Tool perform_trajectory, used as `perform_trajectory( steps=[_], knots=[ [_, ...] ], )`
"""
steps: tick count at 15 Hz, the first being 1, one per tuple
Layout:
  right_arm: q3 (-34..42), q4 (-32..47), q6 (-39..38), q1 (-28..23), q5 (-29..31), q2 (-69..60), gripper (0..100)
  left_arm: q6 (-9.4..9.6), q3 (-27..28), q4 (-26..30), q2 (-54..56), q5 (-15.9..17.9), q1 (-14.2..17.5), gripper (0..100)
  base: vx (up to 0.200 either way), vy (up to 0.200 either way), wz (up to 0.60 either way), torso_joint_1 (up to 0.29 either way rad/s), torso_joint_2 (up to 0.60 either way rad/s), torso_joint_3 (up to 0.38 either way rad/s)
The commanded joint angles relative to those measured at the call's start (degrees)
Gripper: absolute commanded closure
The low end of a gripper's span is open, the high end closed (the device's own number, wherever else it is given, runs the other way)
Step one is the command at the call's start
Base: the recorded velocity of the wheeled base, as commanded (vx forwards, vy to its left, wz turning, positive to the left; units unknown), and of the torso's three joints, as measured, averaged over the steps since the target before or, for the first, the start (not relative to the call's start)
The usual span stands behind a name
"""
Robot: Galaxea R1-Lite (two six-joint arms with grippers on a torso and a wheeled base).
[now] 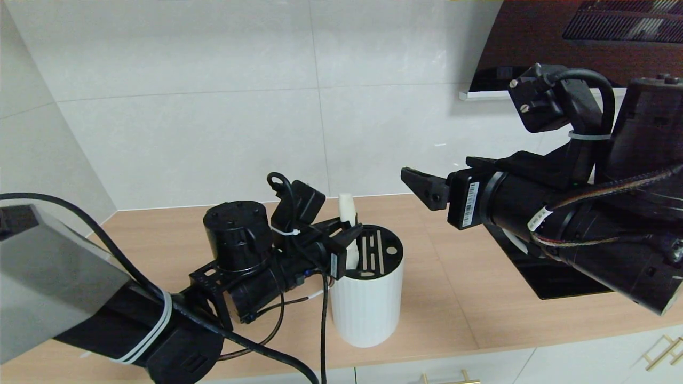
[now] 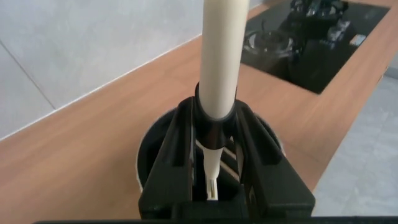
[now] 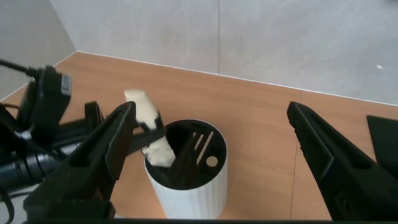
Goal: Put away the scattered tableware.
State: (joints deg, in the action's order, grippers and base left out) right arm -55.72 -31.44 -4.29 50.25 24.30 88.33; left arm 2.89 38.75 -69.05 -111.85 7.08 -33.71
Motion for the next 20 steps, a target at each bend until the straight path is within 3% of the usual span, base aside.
perform_trajectory(
  steps=[1,17,18,20],
  knots=[
    [0.00,-0.03,-0.02,0.02,-0.04,0.08,0,-0.08,-0.17,0.14,-1.18,-0.05,0.04,100,0.000,0.000,0.00,0.000,0.00,0.000],
    [0.00,-0.03,-0.02,0.02,-0.04,0.08,0,-0.08,0.62,0.14,-3.90,-1.19,-0.04,100,0.000,0.000,0.00,0.000,0.00,0.000],
    [0.09,-0.03,-0.02,0.02,0.05,0.08,0,-0.08,0.62,0.05,-4.08,-2.25,-0.13,0,0.000,0.000,0.00,0.000,0.00,0.000],
    [0.09,-0.03,-0.02,0.02,0.05,0.08,0,-0.16,0.62,0.05,-3.90,-2.42,-0.48,0,0.000,0.000,0.00,0.000,0.00,0.000]
  ],
)
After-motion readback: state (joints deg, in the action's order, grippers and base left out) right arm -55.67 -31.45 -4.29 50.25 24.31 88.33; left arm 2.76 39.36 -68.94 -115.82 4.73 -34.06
